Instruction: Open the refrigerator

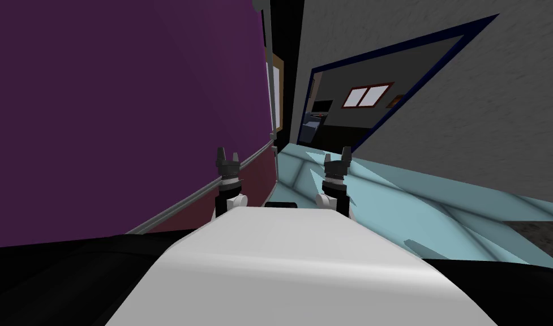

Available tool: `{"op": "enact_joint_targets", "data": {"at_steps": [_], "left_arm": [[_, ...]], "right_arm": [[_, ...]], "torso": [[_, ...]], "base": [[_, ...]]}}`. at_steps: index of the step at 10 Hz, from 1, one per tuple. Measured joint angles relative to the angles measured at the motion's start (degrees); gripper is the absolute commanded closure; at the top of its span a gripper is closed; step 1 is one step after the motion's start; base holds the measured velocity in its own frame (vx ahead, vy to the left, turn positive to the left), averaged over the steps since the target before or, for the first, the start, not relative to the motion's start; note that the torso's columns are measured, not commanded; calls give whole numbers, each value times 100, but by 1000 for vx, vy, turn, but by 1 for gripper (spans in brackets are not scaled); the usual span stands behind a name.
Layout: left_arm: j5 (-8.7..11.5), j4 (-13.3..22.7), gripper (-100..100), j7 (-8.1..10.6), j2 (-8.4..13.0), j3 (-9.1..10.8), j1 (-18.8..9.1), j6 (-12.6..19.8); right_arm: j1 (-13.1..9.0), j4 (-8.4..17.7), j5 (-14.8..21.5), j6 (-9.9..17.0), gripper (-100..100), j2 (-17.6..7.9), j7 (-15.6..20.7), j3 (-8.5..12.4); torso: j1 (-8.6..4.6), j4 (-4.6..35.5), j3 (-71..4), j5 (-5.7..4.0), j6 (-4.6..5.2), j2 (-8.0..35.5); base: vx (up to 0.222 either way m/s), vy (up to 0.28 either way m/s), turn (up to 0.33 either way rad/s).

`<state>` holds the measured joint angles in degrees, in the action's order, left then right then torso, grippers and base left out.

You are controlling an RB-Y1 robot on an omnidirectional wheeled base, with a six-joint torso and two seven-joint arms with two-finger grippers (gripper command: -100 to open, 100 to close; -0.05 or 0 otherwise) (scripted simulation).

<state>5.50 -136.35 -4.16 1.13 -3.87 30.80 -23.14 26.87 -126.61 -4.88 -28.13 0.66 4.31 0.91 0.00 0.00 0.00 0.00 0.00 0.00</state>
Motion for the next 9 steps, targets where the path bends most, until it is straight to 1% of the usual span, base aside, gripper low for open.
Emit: {"op": "enact_joint_targets", "data": {"at_steps": [1,2,9], "left_arm": [[0,0,0,0,0,0,0,0],[0,0,0,0,0,0,0,0],[0,-2,0,0,0,0,0,-1]], "right_arm": [[0,0,0,0,0,0,0,0],[0,0,0,0,0,0,0,0],[0,-2,0,-1,0,0,0,0]], "torso": [[0,235,-467,0,0,232],[0,600,-1200,0,0,597],[0,3537,-7073,0,0,3539]], "base": [[0,0,0],[0,0,0],[0,0,0]]}}
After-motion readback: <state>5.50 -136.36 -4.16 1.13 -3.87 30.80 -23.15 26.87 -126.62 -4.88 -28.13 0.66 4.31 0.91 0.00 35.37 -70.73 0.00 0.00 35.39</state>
